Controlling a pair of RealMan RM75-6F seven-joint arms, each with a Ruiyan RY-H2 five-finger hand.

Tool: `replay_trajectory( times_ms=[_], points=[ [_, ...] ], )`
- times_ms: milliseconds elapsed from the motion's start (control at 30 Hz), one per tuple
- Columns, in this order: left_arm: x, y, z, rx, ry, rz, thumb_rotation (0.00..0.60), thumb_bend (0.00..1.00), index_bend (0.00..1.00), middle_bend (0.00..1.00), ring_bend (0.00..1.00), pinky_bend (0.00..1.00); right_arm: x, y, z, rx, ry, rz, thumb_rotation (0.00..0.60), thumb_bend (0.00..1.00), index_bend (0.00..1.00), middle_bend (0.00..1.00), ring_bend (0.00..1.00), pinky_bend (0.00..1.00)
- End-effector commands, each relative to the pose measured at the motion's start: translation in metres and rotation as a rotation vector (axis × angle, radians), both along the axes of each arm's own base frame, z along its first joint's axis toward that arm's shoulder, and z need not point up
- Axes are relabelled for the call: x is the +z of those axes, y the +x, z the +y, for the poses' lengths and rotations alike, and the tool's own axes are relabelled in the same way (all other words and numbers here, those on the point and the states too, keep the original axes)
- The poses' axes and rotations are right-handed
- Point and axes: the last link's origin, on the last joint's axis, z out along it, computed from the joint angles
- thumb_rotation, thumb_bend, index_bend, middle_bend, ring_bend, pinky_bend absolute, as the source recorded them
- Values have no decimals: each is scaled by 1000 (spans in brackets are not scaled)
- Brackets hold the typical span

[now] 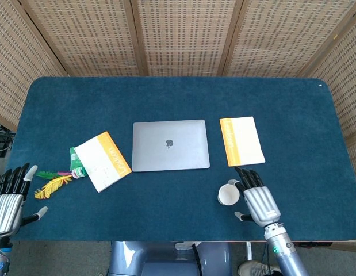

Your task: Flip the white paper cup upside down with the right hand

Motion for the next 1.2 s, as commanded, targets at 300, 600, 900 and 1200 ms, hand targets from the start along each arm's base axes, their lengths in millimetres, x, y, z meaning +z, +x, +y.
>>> replay_trajectory(
  times_ms=[300,600,900,1200],
  points=[
    [0,-1,1,4,0,-1,600,46,0,0,0,0,-17,10,-14,-24,30,56,600,183,289,0,0,0],
    [1,-1,1,5,5,-4,600,46,0,0,0,0,-30,9,-22,-67,48,147,600,184,314,0,0,0],
    [0,-1,1,3,4,-3,600,46,0,0,0,0,-36,10,-25,-90,58,164,600,185,367,0,0,3],
    [0,-1,1,4,3,-3,600,46,0,0,0,0,-37,15,-27,-80,34,138,600,204,458,5,0,66]
  ],
)
